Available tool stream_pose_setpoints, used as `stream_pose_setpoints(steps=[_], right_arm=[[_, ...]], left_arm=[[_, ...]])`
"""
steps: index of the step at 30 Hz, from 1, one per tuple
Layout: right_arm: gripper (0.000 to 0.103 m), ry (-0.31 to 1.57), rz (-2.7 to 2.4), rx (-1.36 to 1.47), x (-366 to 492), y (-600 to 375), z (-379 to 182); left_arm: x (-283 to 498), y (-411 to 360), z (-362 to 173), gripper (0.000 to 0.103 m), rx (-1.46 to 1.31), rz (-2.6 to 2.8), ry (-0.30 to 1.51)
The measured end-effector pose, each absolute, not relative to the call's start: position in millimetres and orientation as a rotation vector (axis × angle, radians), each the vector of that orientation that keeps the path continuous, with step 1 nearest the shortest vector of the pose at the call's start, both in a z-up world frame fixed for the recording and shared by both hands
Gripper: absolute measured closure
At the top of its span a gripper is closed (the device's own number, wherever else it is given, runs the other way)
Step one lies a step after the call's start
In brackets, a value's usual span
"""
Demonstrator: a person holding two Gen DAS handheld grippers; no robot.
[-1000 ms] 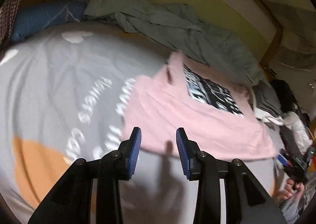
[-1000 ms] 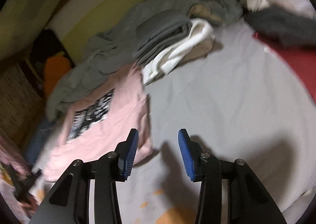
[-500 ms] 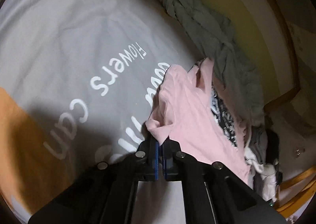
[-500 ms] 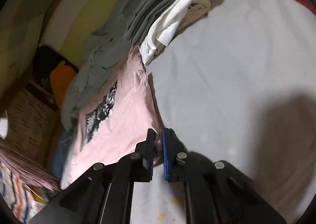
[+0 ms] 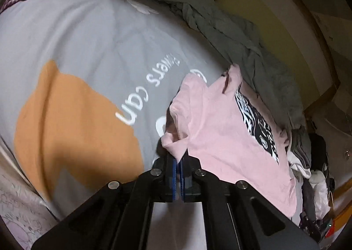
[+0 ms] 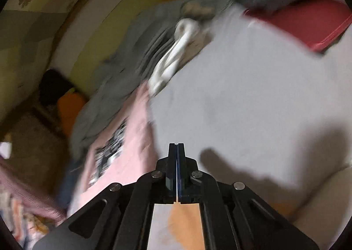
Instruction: Fold small clothes
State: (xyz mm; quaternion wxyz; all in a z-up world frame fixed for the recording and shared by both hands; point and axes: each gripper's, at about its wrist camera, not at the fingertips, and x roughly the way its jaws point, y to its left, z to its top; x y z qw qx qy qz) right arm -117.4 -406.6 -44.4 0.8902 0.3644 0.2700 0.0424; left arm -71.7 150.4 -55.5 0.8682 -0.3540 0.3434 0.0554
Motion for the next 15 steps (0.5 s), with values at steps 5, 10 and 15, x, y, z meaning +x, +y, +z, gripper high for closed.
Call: stream_pose_setpoints(steps=[5, 10, 15], right_arm=[[0.048, 0.604, 0.159, 0.591, -108.0, -362.7, -39.0], [0.048, 0.722, 0.206, 0.687, -94.9, -355.7, -68.9], [0.048, 0.738, 0.271, 0.774, -79.6, -355.7, -82.7]], left_arm=[[-73.3, 154.0, -59.0, 0.097, -0.752, 0.107, 0.711], [-80.2, 157.4, -60.3, 0.097, -0.730, 0.114, 0.704], [-74.8, 156.3, -61.9, 0.097, -0.709, 0.117, 0.705]])
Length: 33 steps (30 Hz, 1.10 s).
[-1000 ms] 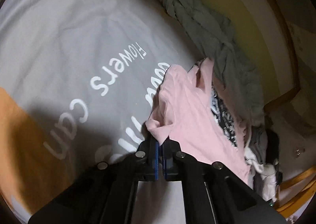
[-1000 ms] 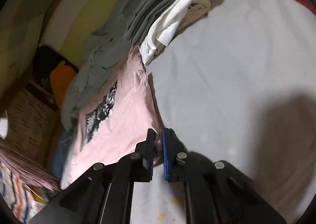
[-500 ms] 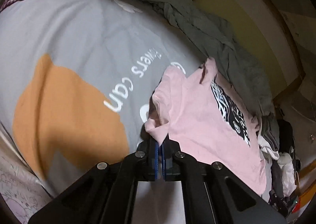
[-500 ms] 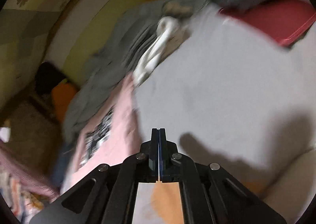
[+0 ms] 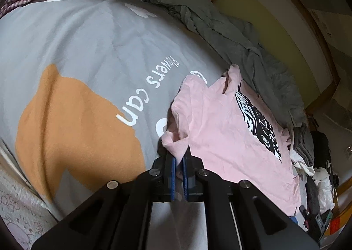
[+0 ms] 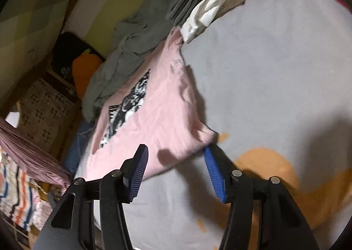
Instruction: Fold small clothes
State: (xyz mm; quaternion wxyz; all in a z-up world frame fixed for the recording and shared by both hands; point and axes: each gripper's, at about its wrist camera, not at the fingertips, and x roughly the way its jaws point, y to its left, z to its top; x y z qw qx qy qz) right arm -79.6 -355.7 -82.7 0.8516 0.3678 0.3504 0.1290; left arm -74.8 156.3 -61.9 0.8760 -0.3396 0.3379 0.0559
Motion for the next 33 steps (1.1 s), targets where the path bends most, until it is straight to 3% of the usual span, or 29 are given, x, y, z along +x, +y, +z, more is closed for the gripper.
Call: stream_pose_setpoints(steps=[2, 3, 4, 5, 13, 19, 27, 33], right_arm=[[0.051, 0.726, 0.283, 0.839, -69.4, -363.0, -86.8], [0.063, 0.718, 0.266, 0.862, -66.5, -368.0, -88.3], [0.089, 0.719, 0.217, 0.862, -63.5, -370.1, -90.9], [0.098, 0.726, 0.188, 0.853, -62.6, -371.1, -93.2], [0.100, 0.446, 0.089, 0.757, -132.3, -388.2, -36.1], [0.100, 0.606, -0.072, 0.592, -137.5, -393.6, -43.2], [0.100, 0.638, -0.064, 0.577, -134.3, -389.7, -53.2], [0.100, 0.522, -0.018, 0.566, -172.9, -384.4, -30.6]], left_arm=[[-71.9, 156.0, -61.8, 0.097, -0.703, 0.113, 0.699], [-69.3, 155.5, -60.9, 0.097, -0.689, 0.120, 0.699], [-67.5, 153.4, -59.7, 0.098, -0.662, 0.133, 0.702], [-66.1, 149.0, -56.4, 0.100, -0.618, 0.151, 0.703], [-103.0, 124.0, -18.1, 0.100, -0.532, 0.000, 0.562], [-95.6, 110.9, -69.4, 0.100, -0.582, 0.007, 0.759], [-105.0, 116.8, -48.9, 0.101, -0.580, 0.028, 0.672], [-131.2, 114.2, -18.3, 0.101, -0.511, 0.050, 0.570]])
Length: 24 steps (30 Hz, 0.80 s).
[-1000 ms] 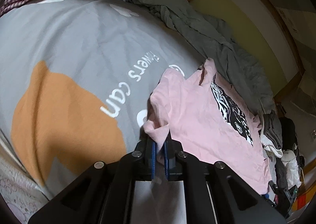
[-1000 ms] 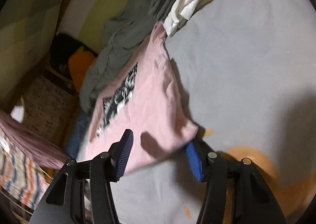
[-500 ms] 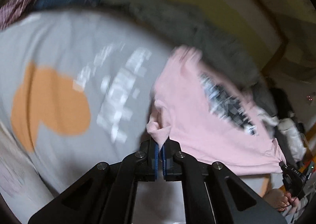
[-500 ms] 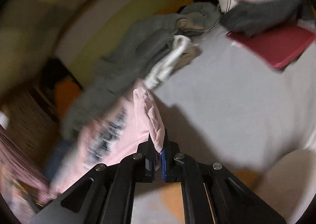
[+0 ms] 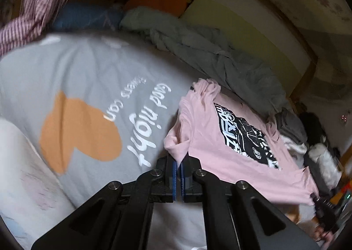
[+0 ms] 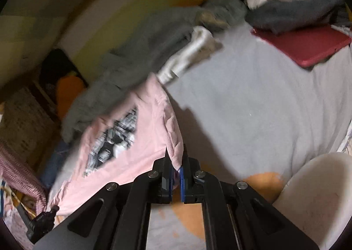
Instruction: Fold small clothes
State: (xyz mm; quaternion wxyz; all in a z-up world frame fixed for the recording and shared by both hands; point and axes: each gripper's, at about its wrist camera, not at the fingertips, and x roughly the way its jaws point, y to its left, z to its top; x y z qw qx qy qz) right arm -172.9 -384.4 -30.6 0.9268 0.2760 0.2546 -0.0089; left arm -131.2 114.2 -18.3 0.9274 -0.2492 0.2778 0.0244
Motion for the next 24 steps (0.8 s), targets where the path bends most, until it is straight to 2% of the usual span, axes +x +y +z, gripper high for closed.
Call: stream_pose_setpoints(steps=[5, 11, 18, 21, 24], right_arm=[[0.100, 0.580, -0.081, 0.535, -176.1, -376.0, -33.3], [0.100, 0.487, -0.088, 0.533, -214.8, -372.2, -11.6], [0.099, 0.604, -0.093, 0.599, -172.6, -380.7, -23.7], [0.099, 0.584, -0.052, 0.595, -140.2, -387.3, -11.1], [0.099, 0.618, -0.027, 0.556, -99.3, -387.0, -1.6]], left_arm=[[-136.1, 119.2, -14.0, 0.101, -0.579, 0.045, 0.616], [-159.9, 113.8, 3.9, 0.101, -0.518, 0.069, 0.567], [-123.4, 113.0, 4.1, 0.101, -0.523, 0.066, 0.611], [-86.2, 123.6, 10.0, 0.101, -0.598, 0.051, 0.725], [-46.9, 128.1, 17.8, 0.101, -0.603, 0.034, 0.765]])
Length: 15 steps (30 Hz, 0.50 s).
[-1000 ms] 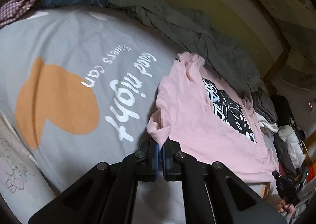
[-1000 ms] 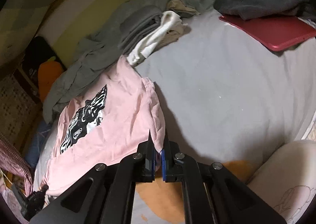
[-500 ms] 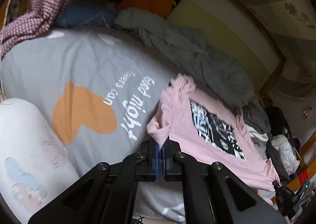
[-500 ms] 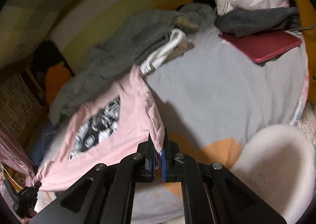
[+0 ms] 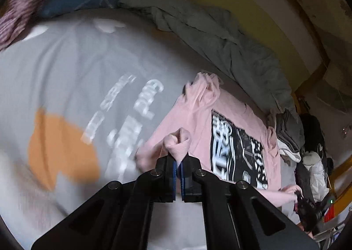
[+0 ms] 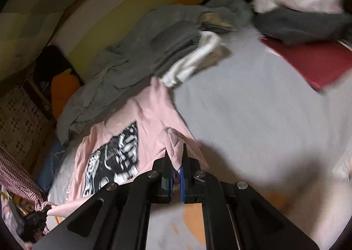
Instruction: Fold small clothes
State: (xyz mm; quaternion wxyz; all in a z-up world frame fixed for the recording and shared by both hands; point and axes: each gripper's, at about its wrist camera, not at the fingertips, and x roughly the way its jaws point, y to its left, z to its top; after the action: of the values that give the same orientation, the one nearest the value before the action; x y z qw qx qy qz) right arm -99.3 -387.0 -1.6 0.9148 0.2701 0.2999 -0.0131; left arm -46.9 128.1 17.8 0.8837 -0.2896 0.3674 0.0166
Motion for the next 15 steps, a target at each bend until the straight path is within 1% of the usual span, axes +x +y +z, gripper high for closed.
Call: stream_pose_setpoints(steps=[4, 7, 10, 13, 15], right_arm=[[0.099, 0.716, -0.026, 0.563, -34.3, -386.9, -1.0], [0.099, 0.756, -0.028, 0.574, -4.1, -388.5, -2.0], [0.099, 0.798, -0.025, 0.594, 19.8, -390.5, -4.4], [0.099, 0.841, -0.039, 0.628, 40.1, -393.0, -13.0], [0.099, 0.838, -0.036, 0.632, 46.8, -392.9, -17.5]], left_arm=[[6.3, 122.9, 14.9, 0.101, -0.532, 0.073, 0.796], [40.6, 118.6, 5.3, 0.101, -0.490, 0.108, 0.829], [63.5, 115.7, -4.7, 0.101, -0.445, 0.121, 0.857], [76.7, 112.4, -9.4, 0.101, -0.418, 0.118, 0.851], [81.1, 110.2, -9.8, 0.100, -0.395, 0.087, 0.825]])
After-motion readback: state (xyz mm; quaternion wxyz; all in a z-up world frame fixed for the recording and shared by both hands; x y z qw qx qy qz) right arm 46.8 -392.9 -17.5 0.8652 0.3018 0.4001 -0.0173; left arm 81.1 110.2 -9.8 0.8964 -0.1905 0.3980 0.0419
